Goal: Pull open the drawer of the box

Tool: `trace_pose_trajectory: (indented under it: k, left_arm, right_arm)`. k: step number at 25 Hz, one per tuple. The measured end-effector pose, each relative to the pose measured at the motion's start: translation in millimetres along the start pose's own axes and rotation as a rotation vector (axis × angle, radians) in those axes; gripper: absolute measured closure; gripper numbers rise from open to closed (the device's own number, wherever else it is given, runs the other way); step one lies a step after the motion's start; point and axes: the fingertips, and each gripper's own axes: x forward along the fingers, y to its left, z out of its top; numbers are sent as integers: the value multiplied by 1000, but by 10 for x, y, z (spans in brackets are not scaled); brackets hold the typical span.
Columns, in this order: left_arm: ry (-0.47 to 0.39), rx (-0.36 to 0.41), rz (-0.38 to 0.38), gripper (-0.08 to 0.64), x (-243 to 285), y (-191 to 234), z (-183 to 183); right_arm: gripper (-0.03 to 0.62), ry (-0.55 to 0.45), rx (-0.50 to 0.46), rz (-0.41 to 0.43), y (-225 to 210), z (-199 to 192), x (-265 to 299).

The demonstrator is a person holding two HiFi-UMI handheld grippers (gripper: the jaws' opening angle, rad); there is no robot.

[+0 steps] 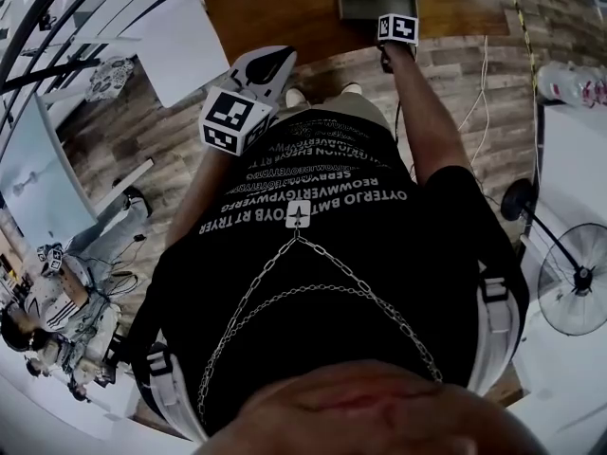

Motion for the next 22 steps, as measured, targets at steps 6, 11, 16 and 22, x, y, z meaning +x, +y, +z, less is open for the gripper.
trace_pose_trajectory:
  k: [6,11,16,22]
  left_arm:
    - [-7,0,-5,555,25,-13,27]
    - [-13,-2,-8,555,39,-24,46]
    - [-5,-7,-7,555,36,-9,14]
    - [-12,-9,-12,555,31,-19,33]
  right_arm:
    - [428,15,2,0,-26,-132,-42]
    - [429,21,8,5,-41,-215,-69]
    - [430,22,6,5,-55,-288,-110]
    - [429,19,6,1,-51,-374,-151]
